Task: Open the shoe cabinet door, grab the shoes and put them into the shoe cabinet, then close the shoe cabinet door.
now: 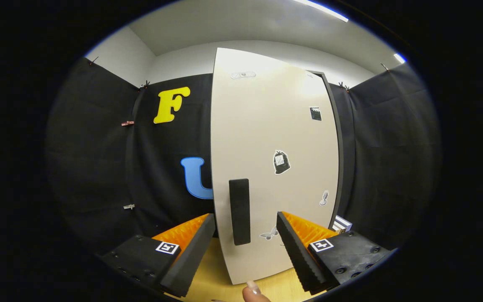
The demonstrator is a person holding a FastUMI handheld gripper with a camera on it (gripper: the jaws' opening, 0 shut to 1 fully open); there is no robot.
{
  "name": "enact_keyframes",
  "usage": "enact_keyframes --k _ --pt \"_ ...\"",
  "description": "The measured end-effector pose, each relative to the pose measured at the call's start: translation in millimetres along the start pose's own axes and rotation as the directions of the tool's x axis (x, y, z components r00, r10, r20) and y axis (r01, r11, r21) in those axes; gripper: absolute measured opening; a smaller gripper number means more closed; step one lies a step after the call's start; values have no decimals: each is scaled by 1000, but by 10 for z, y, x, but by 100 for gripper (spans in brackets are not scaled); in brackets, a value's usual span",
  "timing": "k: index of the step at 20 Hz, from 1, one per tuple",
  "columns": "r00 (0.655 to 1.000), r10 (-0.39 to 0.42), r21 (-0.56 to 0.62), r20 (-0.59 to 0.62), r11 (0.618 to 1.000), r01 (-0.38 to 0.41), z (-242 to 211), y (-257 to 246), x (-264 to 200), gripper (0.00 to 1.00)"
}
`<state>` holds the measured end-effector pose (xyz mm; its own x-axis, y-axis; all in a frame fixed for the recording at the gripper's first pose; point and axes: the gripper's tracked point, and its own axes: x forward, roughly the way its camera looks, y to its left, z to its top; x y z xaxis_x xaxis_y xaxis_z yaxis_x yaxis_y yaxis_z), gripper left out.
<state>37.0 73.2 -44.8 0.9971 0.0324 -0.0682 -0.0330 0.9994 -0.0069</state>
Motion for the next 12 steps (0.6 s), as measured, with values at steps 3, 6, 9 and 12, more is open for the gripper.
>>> enact_keyframes --k 3,6,9,12 --pt "1000 -7 -25 10 1000 7 27 45 9 97" --pt "999 -10 -33 36 999 11 102 50 -11 97" --pt "998 -14 -45 56 999 16 144 56 -25 97" --pt "998 -21 -70 58 997 25 140 83 -5 97"
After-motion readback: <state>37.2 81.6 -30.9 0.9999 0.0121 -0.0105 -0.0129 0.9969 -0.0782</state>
